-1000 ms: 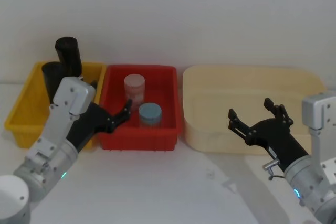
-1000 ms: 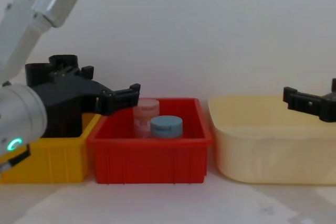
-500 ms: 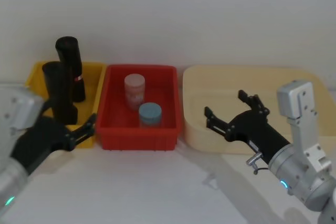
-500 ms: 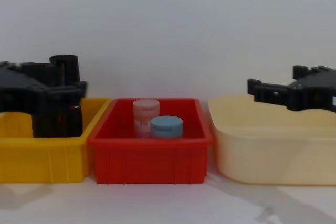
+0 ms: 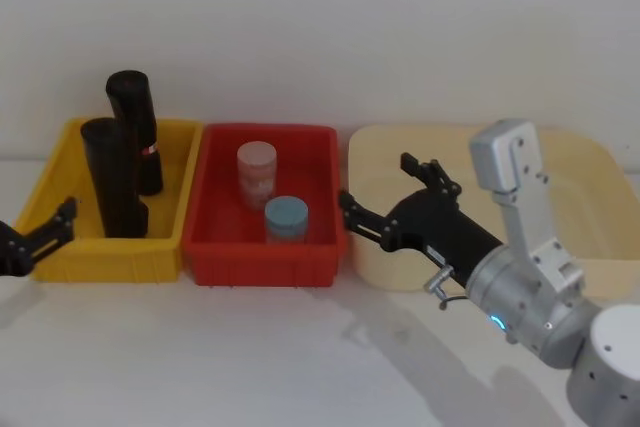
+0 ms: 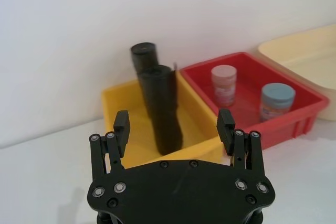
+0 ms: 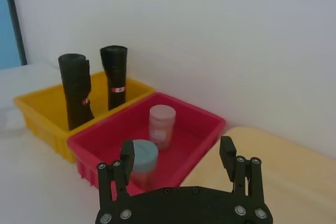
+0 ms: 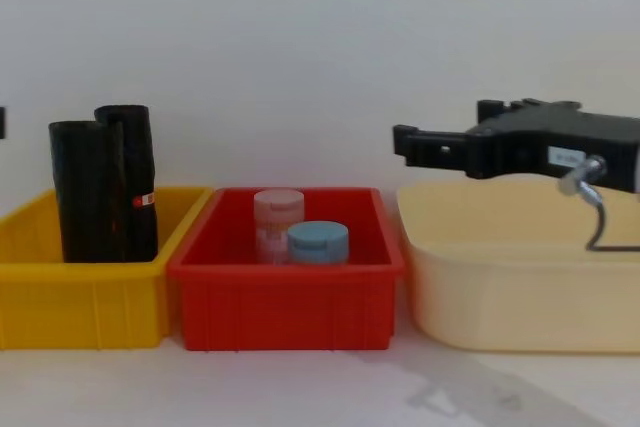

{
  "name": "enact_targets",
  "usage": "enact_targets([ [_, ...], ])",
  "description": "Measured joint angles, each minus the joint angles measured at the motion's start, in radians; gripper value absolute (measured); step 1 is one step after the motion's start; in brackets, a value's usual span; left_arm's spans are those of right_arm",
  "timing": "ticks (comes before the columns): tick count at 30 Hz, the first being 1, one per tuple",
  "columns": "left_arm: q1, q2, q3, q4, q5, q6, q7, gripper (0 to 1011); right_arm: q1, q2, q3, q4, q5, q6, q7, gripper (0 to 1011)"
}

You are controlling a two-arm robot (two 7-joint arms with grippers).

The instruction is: Pick up the garbage bag with the one hand and transfer it to the other hand.

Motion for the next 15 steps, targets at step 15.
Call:
enact_targets([
  [15,-0.147,-0.017,0.01,0.18,-0.074,0.008,-0.053,1000,0.108,-0.058,-0.046,0.09,-0.03,0.061,0.022,1000],
])
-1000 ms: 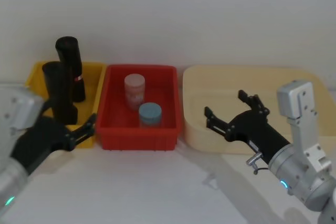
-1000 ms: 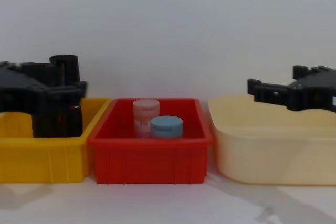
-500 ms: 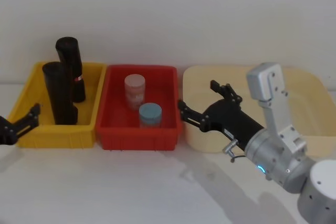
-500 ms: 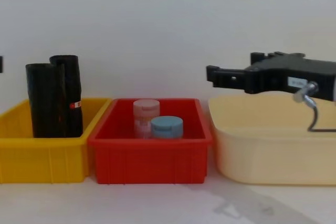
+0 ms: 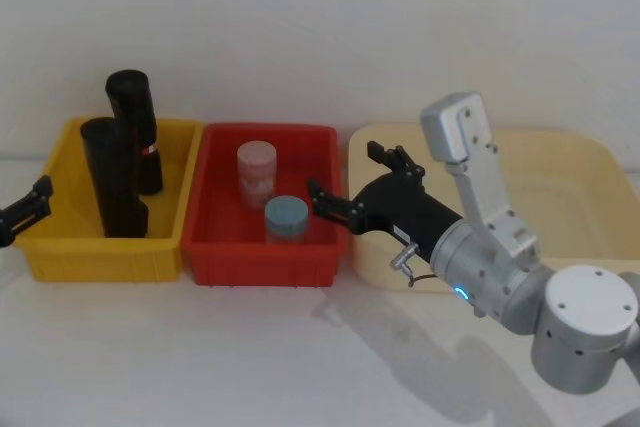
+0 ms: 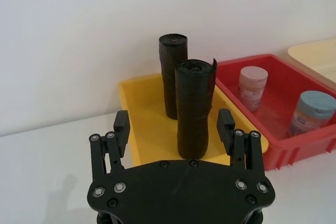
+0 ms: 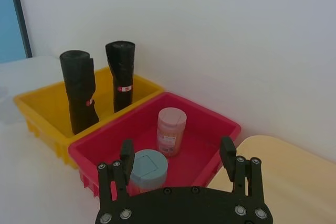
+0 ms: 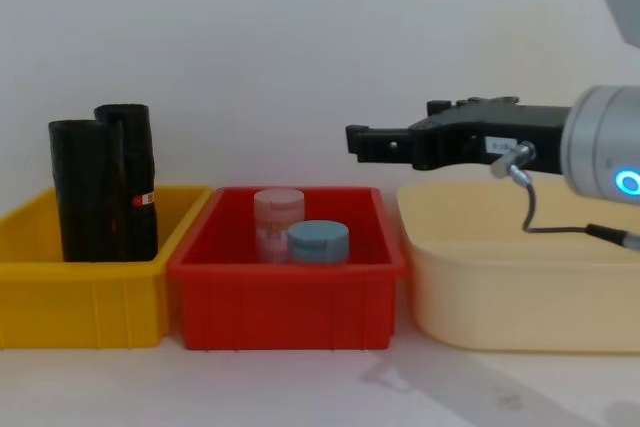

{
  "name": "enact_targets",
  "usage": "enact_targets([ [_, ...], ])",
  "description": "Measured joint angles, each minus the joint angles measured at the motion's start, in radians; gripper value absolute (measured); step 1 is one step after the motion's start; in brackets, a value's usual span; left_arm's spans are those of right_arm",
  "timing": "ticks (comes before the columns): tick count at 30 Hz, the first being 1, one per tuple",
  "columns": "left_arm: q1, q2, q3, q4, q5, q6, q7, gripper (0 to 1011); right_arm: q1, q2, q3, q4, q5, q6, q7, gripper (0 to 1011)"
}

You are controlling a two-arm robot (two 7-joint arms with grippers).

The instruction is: Pick up the garbage bag with the one hand and transfer it to the other hand.

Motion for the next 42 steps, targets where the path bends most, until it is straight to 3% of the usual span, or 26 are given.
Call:
enact_targets([
  [16,-0.207,-0.077,0.113,0.218,-0.003,-0.014,-0.08,1000,0.072,-0.04,-0.005,0.109,-0.018,0.007,0.015,1000],
  [27,-0.311,-0.12,0.166,0.328,0.001,-0.038,-0.149,1000,0.096,-0.054,0.0,0.147,-0.024,0.002,0.026,1000],
  [42,-0.421,-0.168,0.218,0.459,0.041,-0.05,-0.181,1000,0.118,-0.067,0.004,0.188,-0.023,-0.013,0.032,1000],
])
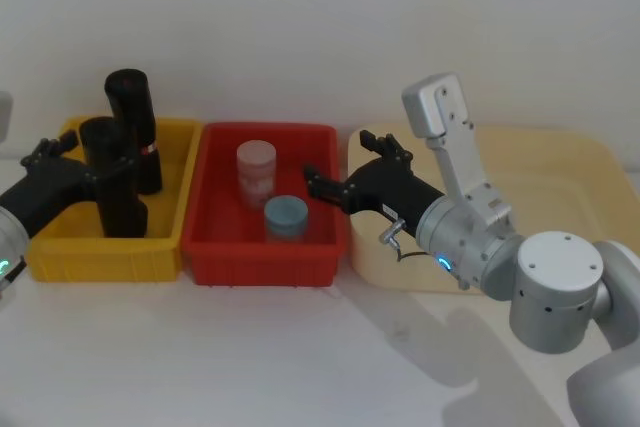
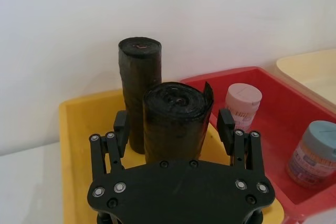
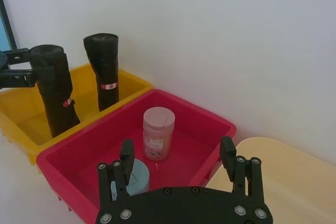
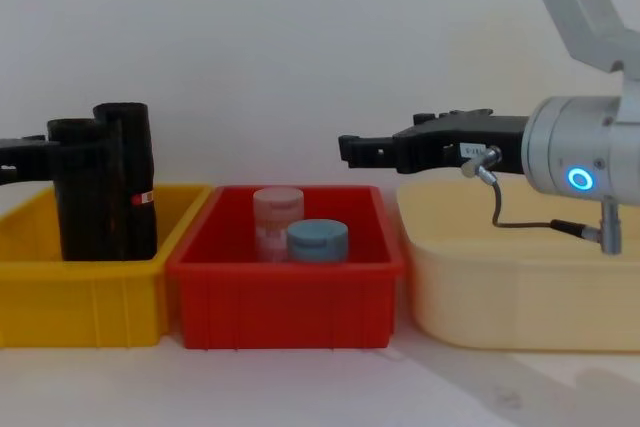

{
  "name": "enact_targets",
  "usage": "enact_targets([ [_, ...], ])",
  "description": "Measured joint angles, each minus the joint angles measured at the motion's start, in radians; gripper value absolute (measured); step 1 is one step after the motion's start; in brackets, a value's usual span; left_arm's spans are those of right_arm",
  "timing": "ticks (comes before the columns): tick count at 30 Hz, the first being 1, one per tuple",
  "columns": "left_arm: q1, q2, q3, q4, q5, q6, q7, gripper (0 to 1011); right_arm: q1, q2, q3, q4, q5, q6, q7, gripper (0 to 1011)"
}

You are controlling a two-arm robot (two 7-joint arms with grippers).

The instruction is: Pick up the garbage bag with the one hand and transfer it to the other hand.

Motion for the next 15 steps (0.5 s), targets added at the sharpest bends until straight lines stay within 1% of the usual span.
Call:
enact_targets([
  [7,-0.036,-0.016,0.017,0.043,0.02,-0.007,-0.01,1000,0.002,-0.001,0.003,0.012,0.003,-0.008,0.005,1000],
  [15,-0.057,-0.026,0.028,0.068,0.031,-0.011,-0.016,1000,0.004,0.002,0.004,0.019,0.011,-0.012,0.009,1000],
])
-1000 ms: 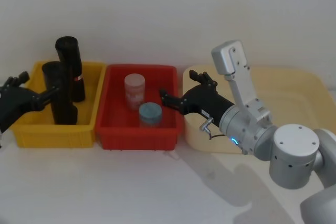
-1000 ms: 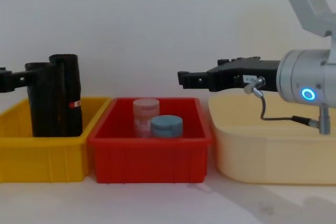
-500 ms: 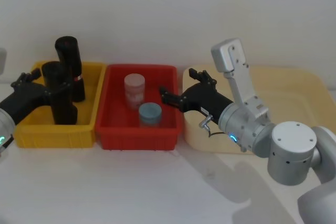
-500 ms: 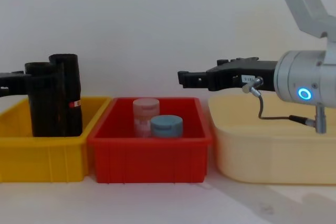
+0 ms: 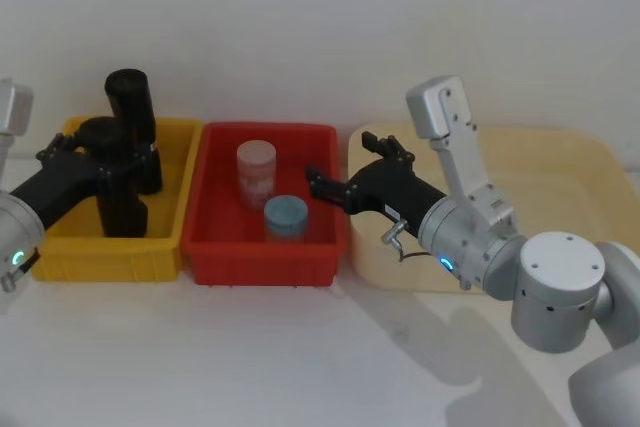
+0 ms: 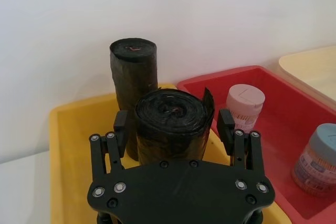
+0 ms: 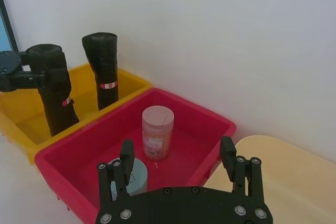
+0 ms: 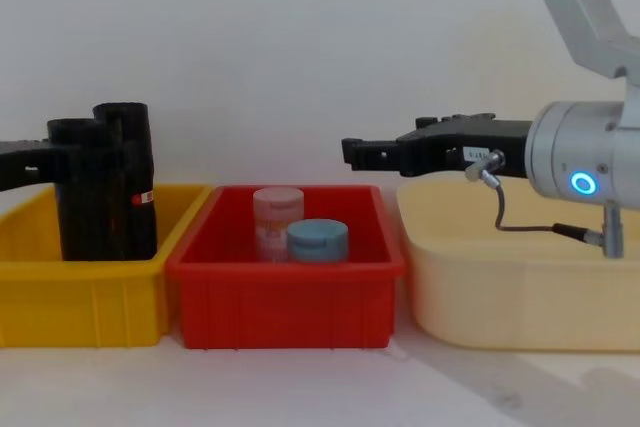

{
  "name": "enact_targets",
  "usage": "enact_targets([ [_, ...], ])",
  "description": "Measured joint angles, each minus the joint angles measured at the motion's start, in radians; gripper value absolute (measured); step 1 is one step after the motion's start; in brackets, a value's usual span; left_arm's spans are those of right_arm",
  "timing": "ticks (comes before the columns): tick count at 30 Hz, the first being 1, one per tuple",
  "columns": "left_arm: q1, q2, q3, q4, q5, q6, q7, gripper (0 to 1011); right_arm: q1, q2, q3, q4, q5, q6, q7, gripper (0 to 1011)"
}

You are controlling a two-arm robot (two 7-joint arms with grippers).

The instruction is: Pick up the garbage bag with the one hand and transfer it to the other hand.

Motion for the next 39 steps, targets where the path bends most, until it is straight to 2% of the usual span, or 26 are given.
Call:
enact_targets([
  [4,-0.007,-0.003,0.004,0.009,0.004,-0.001,-0.002,1000,0.001,0.003,0.0,0.0,0.005,0.0,0.005,1000],
  [7,-0.011,-0.005,0.006,0.014,0.006,-0.002,-0.003,955,0.002,0.007,-0.001,-0.002,0.009,0.0,0.009,1000],
  [14,-0.018,-0.008,0.009,0.022,0.009,-0.003,-0.005,789,0.008,0.015,-0.009,-0.005,0.017,0.007,0.022,1000],
  [19,-0.021,-0.01,0.01,0.025,0.011,-0.004,-0.005,616,0.015,0.018,-0.018,-0.005,0.021,0.017,0.031,1000],
  [22,-0.022,-0.01,0.011,0.026,0.011,-0.004,-0.005,555,0.021,0.019,-0.023,0.0,0.026,0.027,0.038,1000],
  [39,-0.025,-0.012,0.012,0.03,0.013,-0.005,-0.006,531,0.077,0.006,-0.061,0.077,0.083,0.121,0.119,1000],
])
